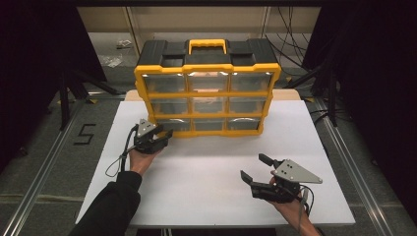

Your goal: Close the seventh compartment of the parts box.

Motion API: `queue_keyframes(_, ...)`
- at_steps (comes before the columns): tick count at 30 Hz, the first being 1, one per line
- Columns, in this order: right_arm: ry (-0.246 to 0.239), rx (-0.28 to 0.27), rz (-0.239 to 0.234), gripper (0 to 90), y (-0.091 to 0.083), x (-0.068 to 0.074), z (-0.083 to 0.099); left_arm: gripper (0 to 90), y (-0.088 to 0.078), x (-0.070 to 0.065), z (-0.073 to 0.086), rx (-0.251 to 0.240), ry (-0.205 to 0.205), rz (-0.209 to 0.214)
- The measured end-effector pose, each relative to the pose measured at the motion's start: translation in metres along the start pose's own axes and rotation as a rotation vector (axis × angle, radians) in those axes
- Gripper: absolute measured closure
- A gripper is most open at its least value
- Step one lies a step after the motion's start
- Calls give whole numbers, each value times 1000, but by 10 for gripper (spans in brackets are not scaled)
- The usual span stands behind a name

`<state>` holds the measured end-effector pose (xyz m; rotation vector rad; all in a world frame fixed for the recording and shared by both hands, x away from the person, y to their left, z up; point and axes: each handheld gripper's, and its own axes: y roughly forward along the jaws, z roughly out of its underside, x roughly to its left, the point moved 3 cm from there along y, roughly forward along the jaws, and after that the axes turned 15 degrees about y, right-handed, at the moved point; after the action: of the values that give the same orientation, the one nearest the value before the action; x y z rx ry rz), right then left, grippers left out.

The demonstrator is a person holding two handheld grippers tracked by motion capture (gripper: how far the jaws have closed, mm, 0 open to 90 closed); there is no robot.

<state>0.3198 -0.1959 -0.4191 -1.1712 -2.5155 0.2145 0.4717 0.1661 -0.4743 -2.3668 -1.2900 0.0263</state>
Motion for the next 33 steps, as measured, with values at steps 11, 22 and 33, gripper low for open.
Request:
queue_keyframes(11, 1, 0, 2, 214, 0, 0, 0, 324, -7, -12, -10, -40, -43, 71)
queue_keyframes(22, 1, 1, 1, 213, 0, 0, 0, 266, -12, -20, -16, -65, -49, 109)
queue_keyframes(33, 1, -1, 0, 213, 0, 0, 0, 244, -16, -23, -18, -73, -46, 132)
